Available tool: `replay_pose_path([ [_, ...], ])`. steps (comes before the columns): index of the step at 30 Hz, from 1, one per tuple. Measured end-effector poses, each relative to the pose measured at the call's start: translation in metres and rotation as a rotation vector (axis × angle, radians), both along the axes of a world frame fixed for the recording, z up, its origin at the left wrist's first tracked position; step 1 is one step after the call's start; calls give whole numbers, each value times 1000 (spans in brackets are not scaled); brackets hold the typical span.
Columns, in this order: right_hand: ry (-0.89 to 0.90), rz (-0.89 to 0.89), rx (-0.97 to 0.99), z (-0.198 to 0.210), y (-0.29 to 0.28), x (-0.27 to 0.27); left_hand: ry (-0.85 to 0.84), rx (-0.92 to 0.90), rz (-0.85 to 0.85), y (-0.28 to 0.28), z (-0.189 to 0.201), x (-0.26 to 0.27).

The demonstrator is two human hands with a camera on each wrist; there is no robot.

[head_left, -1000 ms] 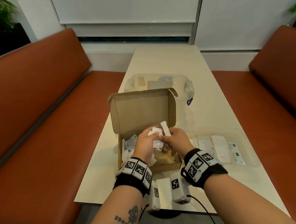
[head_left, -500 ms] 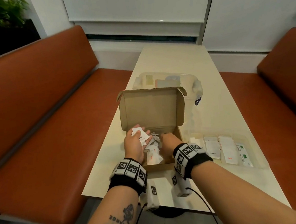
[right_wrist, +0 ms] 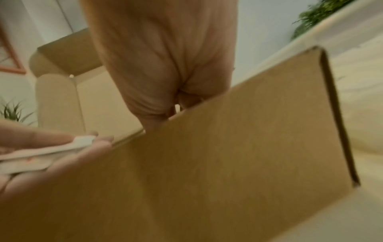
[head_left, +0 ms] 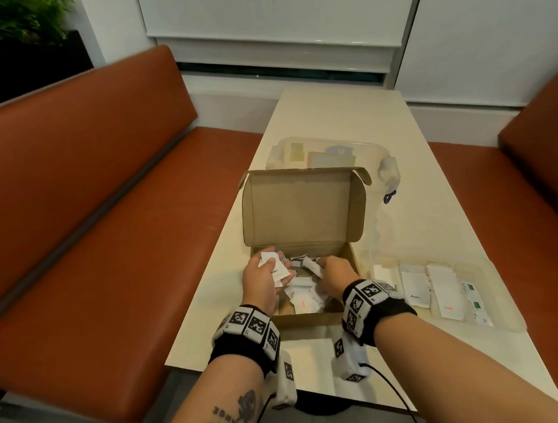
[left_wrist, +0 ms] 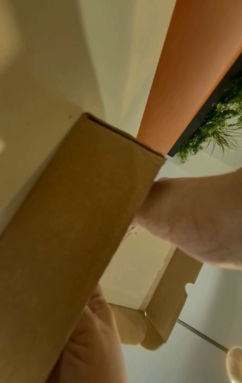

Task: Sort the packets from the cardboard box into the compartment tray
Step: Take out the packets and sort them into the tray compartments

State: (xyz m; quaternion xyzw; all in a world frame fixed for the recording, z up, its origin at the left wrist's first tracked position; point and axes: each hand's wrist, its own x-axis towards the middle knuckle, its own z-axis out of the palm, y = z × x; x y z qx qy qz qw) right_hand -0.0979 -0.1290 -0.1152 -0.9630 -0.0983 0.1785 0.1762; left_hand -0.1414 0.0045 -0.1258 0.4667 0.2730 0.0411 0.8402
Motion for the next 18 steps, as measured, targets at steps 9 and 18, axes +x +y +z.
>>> replay_pose_path([
  [9,17,-264,674,39,-32,8,19,64,15,-15,5,14],
  [18,35,-232,808,36,-22,4,-35,-130,-225,-32,20,15],
])
